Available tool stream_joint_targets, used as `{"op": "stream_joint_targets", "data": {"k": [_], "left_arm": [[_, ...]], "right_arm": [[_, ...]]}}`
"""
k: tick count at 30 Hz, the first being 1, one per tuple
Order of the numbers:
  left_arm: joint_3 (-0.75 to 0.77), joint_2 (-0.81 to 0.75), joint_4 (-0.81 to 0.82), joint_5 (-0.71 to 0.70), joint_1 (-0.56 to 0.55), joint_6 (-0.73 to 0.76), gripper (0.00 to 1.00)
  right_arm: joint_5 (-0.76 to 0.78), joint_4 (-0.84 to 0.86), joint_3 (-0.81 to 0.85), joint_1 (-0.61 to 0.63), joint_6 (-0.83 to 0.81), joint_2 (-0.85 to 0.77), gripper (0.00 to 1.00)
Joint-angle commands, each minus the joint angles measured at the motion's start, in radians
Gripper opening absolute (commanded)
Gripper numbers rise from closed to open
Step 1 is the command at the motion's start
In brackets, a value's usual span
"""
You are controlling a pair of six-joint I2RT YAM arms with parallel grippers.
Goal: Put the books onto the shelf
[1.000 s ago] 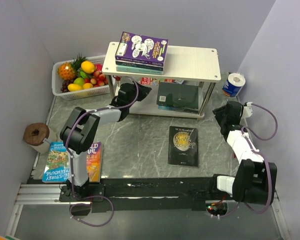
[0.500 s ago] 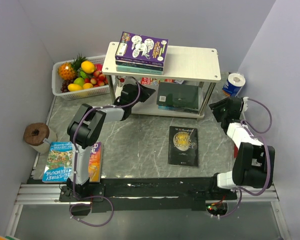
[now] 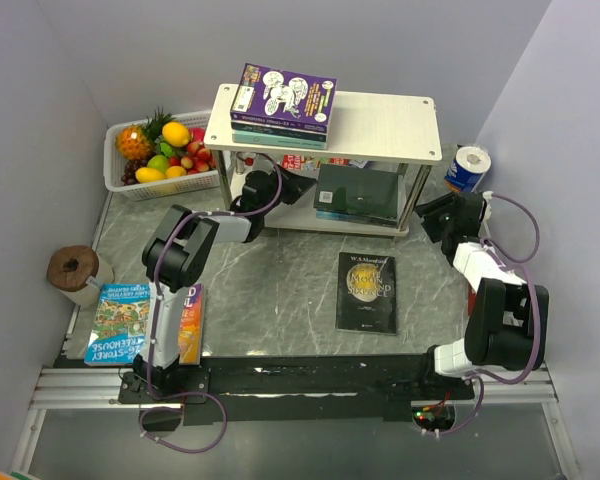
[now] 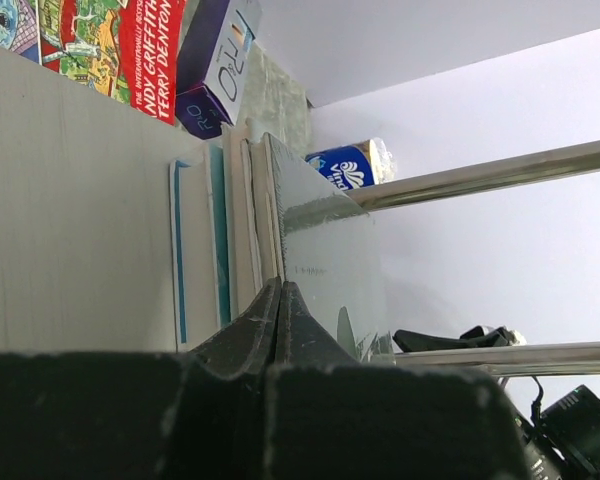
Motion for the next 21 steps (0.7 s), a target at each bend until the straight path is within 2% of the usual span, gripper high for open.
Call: {"op": "stream_joint_targets", "data": {"k": [1,11,21], "left_arm": [[0.046,0.027,0.052,0.056,-0.005,-0.016,0.01],[0.072,0.034,0.055,0.071,-0.009,-0.020,0.01],[0.121,0.059,0.037,0.072,-0.008,-0.020,0.02]], "right_arm": [[-0.022,0.036,0.063,-0.008,-0.013,0.032,0.61],[-0.084,0.049,0.154,-0.023,-0.013,0.121,0.61],[-0.264,0.139,0.195,-0.035,0.020,0.206,0.58]]}}
